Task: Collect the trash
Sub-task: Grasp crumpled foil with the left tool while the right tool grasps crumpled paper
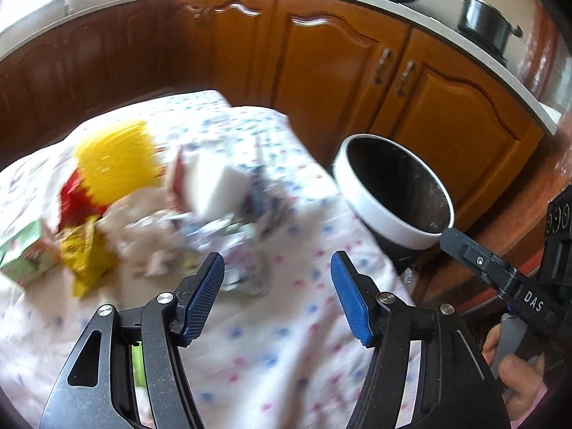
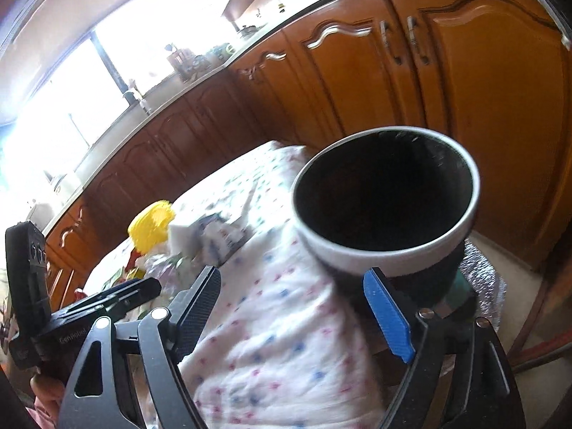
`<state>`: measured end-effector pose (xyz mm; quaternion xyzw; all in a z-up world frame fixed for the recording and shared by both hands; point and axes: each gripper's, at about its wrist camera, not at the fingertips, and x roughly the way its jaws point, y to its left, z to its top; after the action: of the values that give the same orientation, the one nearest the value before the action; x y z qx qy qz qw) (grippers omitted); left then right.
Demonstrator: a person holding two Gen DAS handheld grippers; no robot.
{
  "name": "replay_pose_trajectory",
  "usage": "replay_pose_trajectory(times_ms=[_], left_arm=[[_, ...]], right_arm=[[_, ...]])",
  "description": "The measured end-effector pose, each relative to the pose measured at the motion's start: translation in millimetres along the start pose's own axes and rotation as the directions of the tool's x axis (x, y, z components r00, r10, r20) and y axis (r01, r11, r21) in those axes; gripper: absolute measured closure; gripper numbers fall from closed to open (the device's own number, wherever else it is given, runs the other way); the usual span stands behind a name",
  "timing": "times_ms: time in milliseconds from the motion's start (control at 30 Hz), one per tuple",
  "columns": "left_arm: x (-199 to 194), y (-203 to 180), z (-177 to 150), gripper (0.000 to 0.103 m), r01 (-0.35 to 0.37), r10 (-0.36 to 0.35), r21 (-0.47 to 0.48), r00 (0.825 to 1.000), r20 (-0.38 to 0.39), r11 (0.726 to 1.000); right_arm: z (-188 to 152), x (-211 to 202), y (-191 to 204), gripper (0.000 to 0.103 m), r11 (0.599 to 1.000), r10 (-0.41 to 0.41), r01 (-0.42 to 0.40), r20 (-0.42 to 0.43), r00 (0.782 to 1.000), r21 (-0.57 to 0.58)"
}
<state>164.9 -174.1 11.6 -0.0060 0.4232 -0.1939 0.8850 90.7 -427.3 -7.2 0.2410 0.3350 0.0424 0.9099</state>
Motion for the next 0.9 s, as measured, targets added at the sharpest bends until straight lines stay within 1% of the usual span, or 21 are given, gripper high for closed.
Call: replay_pose_trajectory(times_ms=[200, 400, 467, 667, 733, 767, 833, 900], left_arm=[[-9, 35, -15, 0.040, -0.021, 0.021, -0.056, 1.000, -0.002, 0.998], [-8, 53, -20, 0.040, -0.010, 0.008, -0.094, 1.000, -0.015, 0.996], [-8, 55, -21, 0.040, -0.006, 0.005, -0.095, 1.000, -0.017, 0.996], [-4, 54, -22, 0.040, 0.016, -0.017, -0.084, 1.000, -0.020, 0.996], [-2, 53, -21, 0.040, 0.022, -0.024, -0.081, 0.999, -0.022, 0.996], [-1, 51, -20, 0.040, 0.024, -0.026, -0.079, 0.999, -0.024, 0.997], [3, 48, -17, 0.040, 0.036, -0.038, -0.077, 0.999, -0.026, 0.996], [6, 42, -12, 0.040, 0.045, -0.047, -0.063, 0.999, -0.027, 0.997]], right_arm=[[-11, 19, 24, 0.019, 0.999, 0.025, -0.026, -0.033, 0.999, -0.028], [-15, 41, 48, 0.019, 0.994, 0.059, -0.065, -0.069, 0.996, -0.086], [-12, 47, 54, 0.019, 0.992, 0.059, -0.066, -0.072, 0.996, -0.104], [10, 72, 58, 0.020, 0.990, 0.100, -0.109, -0.094, 0.990, -0.094], [17, 81, 59, 0.023, 0.988, 0.113, -0.122, -0.104, 0.988, -0.093], [20, 85, 61, 0.027, 0.987, 0.119, -0.129, -0.110, 0.987, -0.093], [26, 95, 64, 0.030, 0.985, 0.128, -0.141, -0.123, 0.984, -0.096], [29, 105, 64, 0.037, 0.986, 0.128, -0.142, -0.140, 0.982, -0.093]])
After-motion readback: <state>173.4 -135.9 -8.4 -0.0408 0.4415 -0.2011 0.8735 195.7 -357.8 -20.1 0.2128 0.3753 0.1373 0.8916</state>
